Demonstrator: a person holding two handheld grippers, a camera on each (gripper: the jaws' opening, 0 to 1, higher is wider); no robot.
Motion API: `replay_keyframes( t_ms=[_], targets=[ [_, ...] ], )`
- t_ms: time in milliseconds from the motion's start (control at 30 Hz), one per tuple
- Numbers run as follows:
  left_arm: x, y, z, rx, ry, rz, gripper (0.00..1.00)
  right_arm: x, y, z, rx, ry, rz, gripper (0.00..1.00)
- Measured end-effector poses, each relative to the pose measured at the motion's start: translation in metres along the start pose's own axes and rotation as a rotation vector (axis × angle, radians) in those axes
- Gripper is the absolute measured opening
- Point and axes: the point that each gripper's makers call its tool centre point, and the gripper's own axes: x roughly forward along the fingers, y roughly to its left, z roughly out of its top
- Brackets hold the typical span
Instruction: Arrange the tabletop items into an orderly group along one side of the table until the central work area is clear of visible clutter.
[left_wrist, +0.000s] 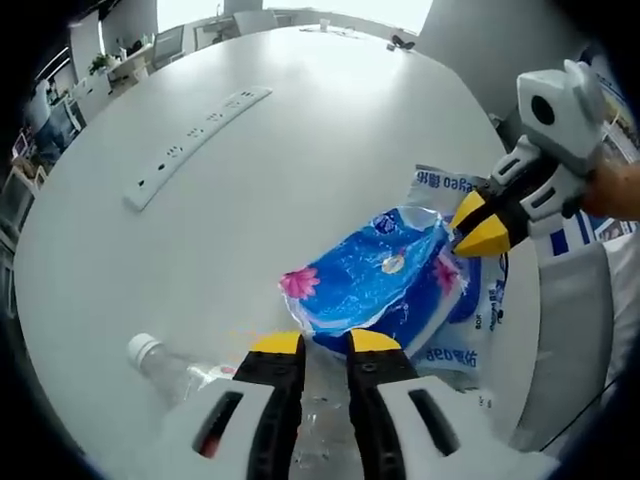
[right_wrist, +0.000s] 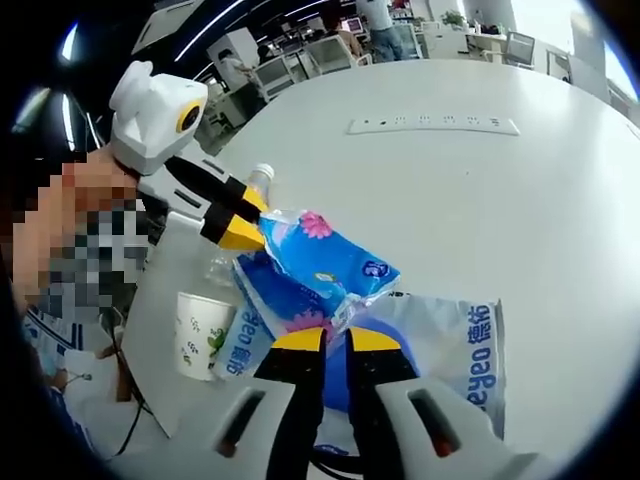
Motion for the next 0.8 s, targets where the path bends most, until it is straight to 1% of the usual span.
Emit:
replay_keyframes(
  t_ms=[200,267,367,500,800],
  targets=[
    [0.001,0.001,-0.001,0.016,0.007,0.007,0.09,0.000,-0.001,-0.001,-0.007,0.005,-0.004,0.02],
    [0.001,0.001,-0.001,0.014,0.005,0.007,0.08,0.000,-0.001,-0.001,-0.006,0.007,-0.004,0.00],
    [0.001,0.000,-0.001,0.031,0.006,0.008,0.06,-0.001,-0.002,-0.002,-0.008,0.006,-0.006,0.00],
    [0.001,-0.002,0.000,0.027,0.004,0.001,0.05,-0.002,-0.003,-0.001,-0.007,0.002,-0.007,0.00],
    [-0.004,-0.005,0.003,0.006,-0.025,-0.002,0.02,-0.009,-0.003,0.004,-0.003,-0.020,-0.007,0.00]
  ],
)
